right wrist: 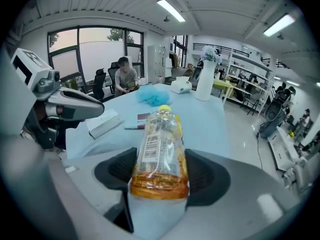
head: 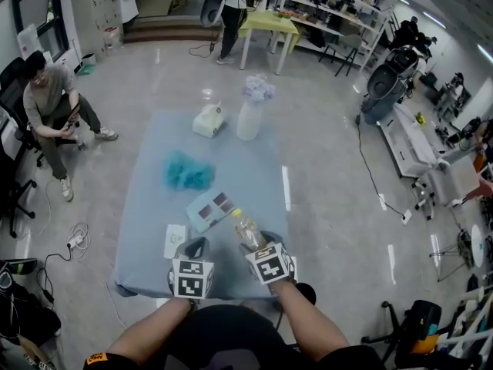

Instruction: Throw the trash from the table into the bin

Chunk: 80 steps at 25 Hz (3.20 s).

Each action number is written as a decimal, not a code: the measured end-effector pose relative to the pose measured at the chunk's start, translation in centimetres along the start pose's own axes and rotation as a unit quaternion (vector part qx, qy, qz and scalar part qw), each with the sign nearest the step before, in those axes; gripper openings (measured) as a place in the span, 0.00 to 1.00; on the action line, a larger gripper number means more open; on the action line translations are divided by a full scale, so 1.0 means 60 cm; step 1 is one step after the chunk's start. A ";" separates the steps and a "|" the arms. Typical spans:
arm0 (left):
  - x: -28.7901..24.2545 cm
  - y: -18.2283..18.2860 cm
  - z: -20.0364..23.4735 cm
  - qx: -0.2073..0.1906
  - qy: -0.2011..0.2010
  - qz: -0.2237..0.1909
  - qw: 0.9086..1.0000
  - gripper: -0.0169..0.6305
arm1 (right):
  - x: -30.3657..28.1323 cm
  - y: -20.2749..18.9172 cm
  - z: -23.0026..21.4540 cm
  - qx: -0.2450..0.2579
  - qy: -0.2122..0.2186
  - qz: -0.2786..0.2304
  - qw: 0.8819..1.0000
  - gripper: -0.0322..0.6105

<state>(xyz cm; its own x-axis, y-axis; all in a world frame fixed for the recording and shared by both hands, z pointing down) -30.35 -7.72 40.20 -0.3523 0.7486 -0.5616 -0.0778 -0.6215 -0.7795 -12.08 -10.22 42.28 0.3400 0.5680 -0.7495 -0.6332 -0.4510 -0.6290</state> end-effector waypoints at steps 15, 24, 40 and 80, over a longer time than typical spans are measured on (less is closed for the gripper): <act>0.020 0.005 -0.004 -0.028 -0.059 -0.009 0.998 0.04 | 0.098 0.011 0.058 -0.082 -0.053 -0.029 0.995 0.52; 0.027 -0.004 -0.033 -0.063 -0.124 0.001 0.990 0.04 | 0.134 -0.007 0.091 -0.137 -0.091 -0.023 0.986 0.52; 0.020 -0.021 -0.156 -0.119 -0.211 0.010 0.970 0.04 | 0.213 -0.097 0.076 -0.212 -0.155 -0.033 0.964 0.52; -0.158 -0.406 -0.624 -0.180 -0.293 0.206 0.916 0.04 | 0.270 -0.721 -0.025 -0.383 -0.158 0.081 0.907 0.52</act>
<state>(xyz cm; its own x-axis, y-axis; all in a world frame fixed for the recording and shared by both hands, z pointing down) 9.81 8.98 54.11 -0.7312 0.1500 -0.6655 0.4491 -0.6285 -0.6350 21.86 17.42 57.03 -0.0078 0.5660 -0.8243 0.0521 -0.8230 -0.5656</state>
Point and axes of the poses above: the fingertips, and each gripper's own axes: x backward along the fingers, z to its left, y out of its top, the point moved 7 cm from there along x, backward along the fingers, and after that the axes turned 14 degrees about x, right-handed, at the moved point
